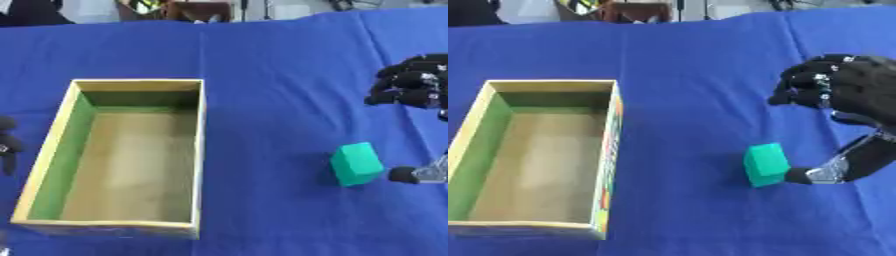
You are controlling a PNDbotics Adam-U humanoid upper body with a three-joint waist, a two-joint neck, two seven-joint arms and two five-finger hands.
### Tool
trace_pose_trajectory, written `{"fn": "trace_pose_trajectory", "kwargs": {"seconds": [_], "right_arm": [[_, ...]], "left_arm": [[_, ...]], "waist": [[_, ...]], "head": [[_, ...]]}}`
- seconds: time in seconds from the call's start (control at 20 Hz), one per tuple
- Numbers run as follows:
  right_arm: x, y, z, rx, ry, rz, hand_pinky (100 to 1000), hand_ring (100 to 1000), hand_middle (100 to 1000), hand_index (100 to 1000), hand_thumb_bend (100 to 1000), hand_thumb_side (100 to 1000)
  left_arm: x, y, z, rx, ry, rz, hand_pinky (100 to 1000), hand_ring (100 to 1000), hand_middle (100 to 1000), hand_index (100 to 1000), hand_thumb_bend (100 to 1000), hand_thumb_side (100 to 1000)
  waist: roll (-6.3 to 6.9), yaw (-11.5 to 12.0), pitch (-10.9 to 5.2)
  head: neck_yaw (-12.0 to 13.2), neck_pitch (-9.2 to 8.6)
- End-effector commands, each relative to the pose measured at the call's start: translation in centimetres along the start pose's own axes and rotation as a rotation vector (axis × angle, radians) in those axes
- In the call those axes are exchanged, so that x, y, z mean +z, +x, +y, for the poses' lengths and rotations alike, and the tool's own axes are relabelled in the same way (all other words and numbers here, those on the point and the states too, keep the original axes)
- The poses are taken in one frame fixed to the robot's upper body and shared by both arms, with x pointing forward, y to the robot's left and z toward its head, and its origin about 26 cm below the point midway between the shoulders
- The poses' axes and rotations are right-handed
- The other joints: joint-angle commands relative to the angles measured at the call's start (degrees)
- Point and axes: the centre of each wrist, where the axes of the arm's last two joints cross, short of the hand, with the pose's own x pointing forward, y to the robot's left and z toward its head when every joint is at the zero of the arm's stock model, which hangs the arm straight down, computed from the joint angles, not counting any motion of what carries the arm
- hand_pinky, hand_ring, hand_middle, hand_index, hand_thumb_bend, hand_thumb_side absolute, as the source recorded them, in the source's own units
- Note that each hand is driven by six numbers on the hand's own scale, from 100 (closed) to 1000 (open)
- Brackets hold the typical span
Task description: Pick up objects on the table and place them in the box.
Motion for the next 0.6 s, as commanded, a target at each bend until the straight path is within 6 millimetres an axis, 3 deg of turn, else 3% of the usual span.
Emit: {"fn": "trace_pose_trajectory", "kwargs": {"seconds": [0.05, 0.6], "right_arm": [[0.3, -0.3, -1.3, 0.021, 0.075, -0.001, 835, 899, 776, 921, 570, 886], [-1.6, 1.3, -0.8, -0.095, 0.17, 0.011, 818, 871, 728, 919, 469, 846]], "left_arm": [[-0.3, 0.6, 0.2, -0.004, -0.016, -0.027, 100, 347, 485, 496, 100, 910], [-0.3, 0.6, 0.0, 0.0, -0.026, -0.025, 100, 348, 486, 496, 100, 912]], "waist": [[-0.27, 0.1, -1.35], [-0.34, 0.5, -1.3]], "head": [[-0.2, -0.63], [-0.5, -1.05]]}}
